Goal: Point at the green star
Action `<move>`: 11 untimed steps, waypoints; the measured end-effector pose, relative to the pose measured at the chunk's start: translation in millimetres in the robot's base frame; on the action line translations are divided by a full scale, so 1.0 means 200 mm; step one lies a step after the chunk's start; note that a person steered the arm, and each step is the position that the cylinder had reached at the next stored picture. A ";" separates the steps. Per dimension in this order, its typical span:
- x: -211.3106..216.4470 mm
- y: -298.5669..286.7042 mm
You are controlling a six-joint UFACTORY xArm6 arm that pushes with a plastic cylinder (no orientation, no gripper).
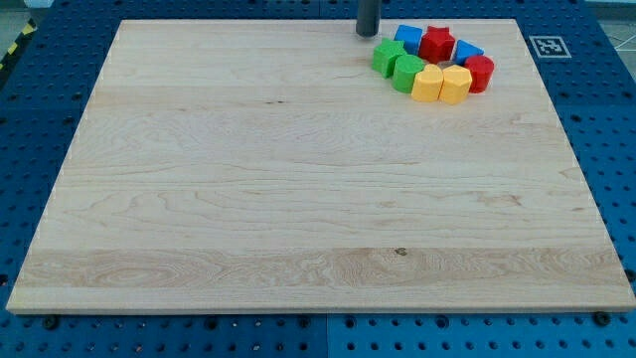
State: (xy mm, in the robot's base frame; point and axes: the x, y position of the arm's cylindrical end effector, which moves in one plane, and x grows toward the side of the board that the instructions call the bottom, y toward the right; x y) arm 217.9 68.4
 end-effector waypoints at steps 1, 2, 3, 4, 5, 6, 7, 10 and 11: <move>0.00 -0.09; 0.01 -0.19; 0.10 -0.19; 0.19 -0.20; 0.25 -0.20; 0.31 -0.20; 0.36 -0.20; 0.36 -0.13; 0.36 -0.09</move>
